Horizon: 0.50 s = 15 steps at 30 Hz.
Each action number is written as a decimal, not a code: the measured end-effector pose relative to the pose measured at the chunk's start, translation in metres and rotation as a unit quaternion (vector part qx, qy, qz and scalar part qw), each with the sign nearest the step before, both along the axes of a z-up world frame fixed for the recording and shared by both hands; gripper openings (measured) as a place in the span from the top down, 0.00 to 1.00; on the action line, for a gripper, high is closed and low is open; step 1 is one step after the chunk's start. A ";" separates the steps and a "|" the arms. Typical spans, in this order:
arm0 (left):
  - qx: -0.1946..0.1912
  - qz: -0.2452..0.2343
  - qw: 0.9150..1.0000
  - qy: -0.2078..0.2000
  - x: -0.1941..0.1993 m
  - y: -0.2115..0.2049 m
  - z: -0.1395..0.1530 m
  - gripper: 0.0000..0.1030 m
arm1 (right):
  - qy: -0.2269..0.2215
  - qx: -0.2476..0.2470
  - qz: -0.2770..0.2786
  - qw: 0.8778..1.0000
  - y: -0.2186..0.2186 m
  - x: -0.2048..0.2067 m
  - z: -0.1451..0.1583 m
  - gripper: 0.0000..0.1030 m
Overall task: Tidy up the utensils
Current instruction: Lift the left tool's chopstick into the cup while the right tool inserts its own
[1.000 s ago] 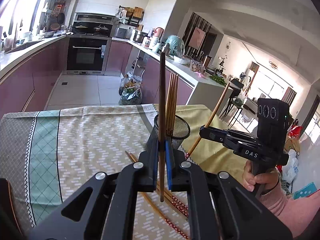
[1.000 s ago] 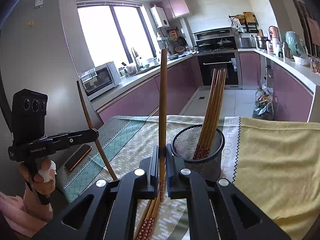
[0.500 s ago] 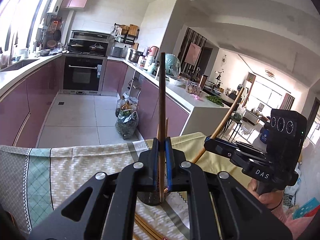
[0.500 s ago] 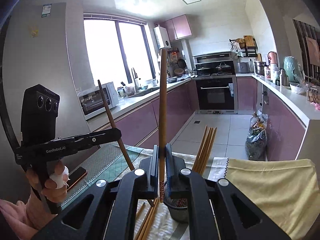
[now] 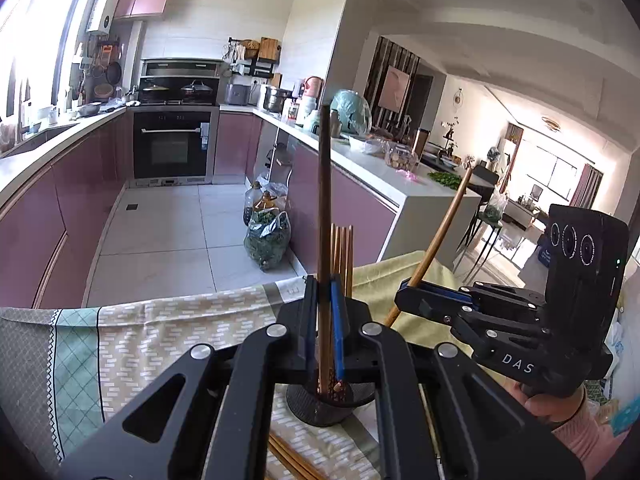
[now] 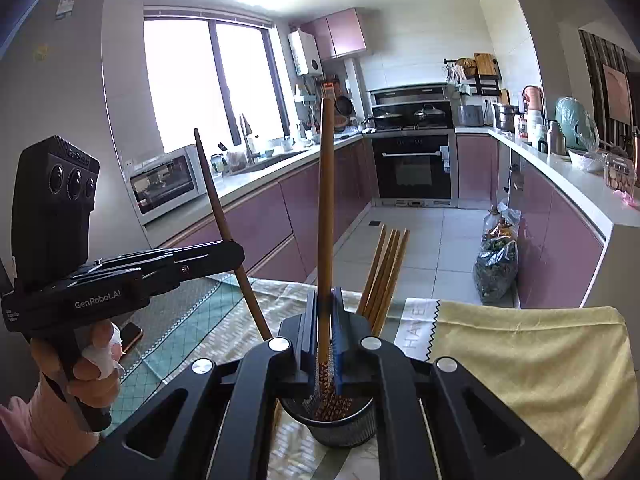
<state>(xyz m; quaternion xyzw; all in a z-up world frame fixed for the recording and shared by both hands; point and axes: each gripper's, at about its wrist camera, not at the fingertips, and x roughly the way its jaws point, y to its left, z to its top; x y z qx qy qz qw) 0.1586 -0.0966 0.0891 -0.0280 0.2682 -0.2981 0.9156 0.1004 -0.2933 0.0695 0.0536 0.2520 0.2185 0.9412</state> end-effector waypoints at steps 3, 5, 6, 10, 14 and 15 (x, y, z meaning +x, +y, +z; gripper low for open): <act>0.026 -0.009 0.999 0.017 0.005 -0.006 -0.013 0.93 | 0.025 -0.004 0.006 1.000 0.005 0.006 -0.011 0.95; 0.039 -0.014 0.999 0.026 0.009 -0.009 -0.020 0.93 | 0.040 -0.007 0.008 0.999 0.007 0.009 -0.017 0.95; 0.045 -0.016 0.998 0.031 0.010 -0.010 -0.024 0.93 | 0.048 -0.008 0.009 0.999 0.008 0.012 -0.020 0.95; 0.060 -0.017 0.997 0.051 0.021 -0.014 -0.037 0.93 | 0.076 -0.014 0.005 0.997 0.011 0.020 -0.033 0.94; 0.071 -0.013 0.995 0.061 0.035 -0.019 -0.046 0.93 | 0.085 -0.013 -0.004 0.996 0.009 0.027 -0.038 0.93; 0.071 -0.015 0.995 0.064 0.038 -0.020 -0.047 0.93 | 0.087 -0.013 -0.006 0.996 0.008 0.028 -0.039 0.93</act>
